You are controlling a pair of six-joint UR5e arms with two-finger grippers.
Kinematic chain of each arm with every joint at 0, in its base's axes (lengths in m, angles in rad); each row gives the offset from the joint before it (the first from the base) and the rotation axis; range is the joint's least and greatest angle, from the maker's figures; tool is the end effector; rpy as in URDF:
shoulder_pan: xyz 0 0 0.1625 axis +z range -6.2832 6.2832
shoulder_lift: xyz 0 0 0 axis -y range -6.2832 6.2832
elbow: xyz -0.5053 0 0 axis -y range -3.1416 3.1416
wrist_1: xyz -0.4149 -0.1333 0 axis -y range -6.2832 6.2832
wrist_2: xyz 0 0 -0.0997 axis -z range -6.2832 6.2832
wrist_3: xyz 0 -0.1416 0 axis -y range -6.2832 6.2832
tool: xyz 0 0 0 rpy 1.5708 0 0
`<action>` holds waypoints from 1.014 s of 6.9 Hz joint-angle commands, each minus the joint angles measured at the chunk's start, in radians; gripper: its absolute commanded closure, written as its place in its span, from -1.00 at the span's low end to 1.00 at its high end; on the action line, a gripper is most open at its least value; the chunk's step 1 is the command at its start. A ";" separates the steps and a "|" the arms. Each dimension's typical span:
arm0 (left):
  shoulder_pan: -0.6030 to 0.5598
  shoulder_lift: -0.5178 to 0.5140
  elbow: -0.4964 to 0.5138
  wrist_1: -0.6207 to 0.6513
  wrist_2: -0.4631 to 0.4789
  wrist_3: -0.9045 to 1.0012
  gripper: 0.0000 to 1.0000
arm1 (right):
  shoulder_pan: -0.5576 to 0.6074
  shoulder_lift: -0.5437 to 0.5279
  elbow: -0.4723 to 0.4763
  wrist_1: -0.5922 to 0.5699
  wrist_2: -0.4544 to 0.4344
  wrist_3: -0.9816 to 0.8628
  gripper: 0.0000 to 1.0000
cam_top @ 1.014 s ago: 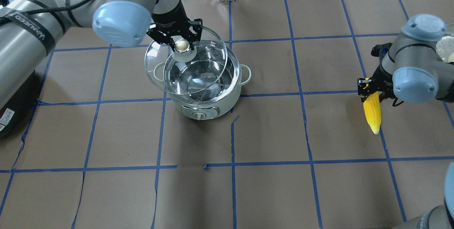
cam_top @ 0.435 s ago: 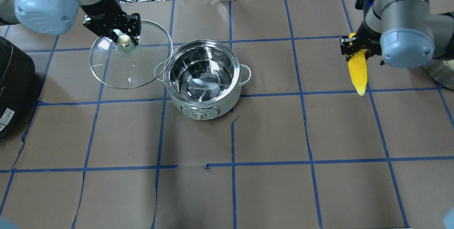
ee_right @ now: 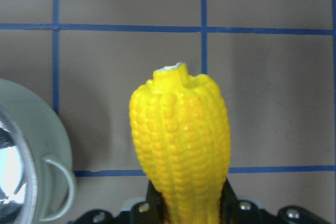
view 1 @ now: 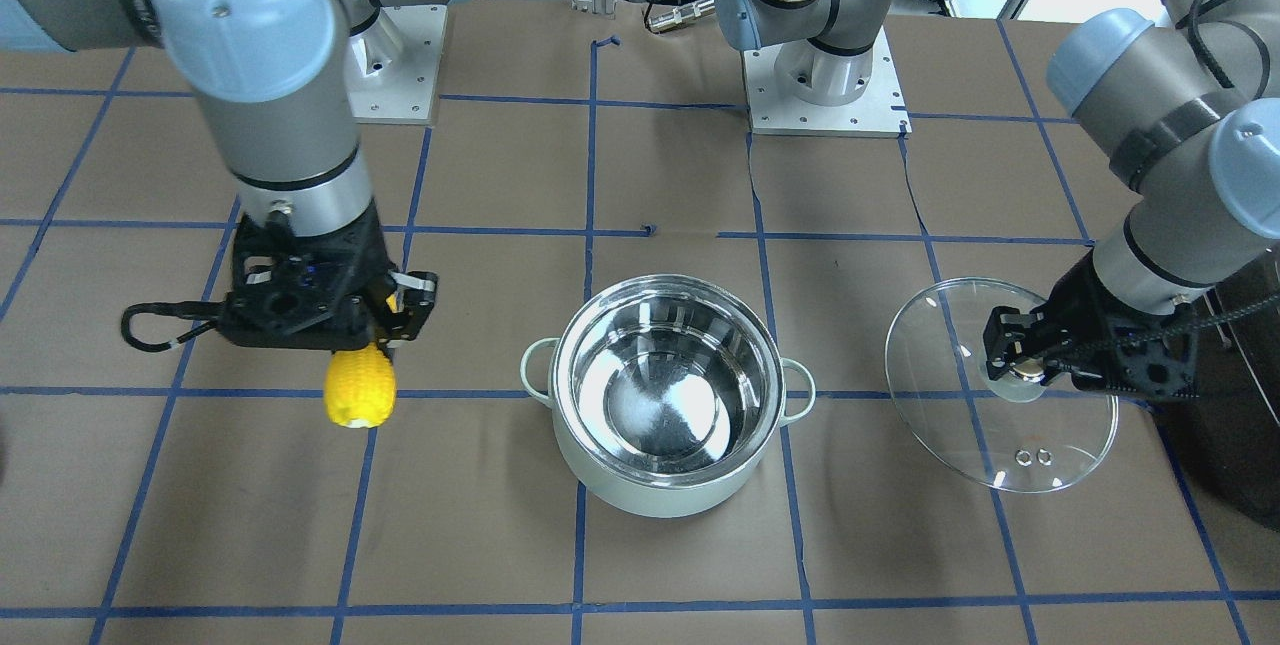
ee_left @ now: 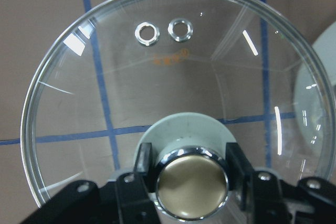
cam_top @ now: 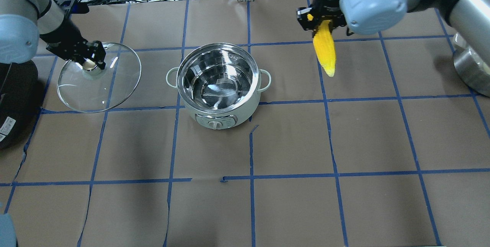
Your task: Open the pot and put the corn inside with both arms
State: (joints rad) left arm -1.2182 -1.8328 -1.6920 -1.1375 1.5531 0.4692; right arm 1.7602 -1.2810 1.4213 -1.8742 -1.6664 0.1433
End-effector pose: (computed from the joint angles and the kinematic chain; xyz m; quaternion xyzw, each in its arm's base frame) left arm 0.0875 -0.6310 0.3590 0.0585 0.9979 -0.0265 0.0019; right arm 0.2450 -0.6418 0.4658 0.0191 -0.9954 0.0881 0.0335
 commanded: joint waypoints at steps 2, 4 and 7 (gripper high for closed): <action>0.095 -0.040 -0.242 0.321 -0.007 0.104 0.46 | 0.209 0.191 -0.183 0.015 0.000 0.091 1.00; 0.097 -0.066 -0.250 0.335 -0.011 0.101 0.46 | 0.258 0.259 -0.189 0.006 0.004 0.128 1.00; 0.094 -0.072 -0.247 0.331 -0.013 0.106 -1.00 | 0.286 0.284 -0.196 -0.013 0.040 0.124 0.65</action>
State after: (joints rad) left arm -1.1228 -1.9036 -1.9396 -0.8039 1.5417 0.5669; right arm 2.0348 -1.0028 1.2286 -1.8814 -1.6319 0.2735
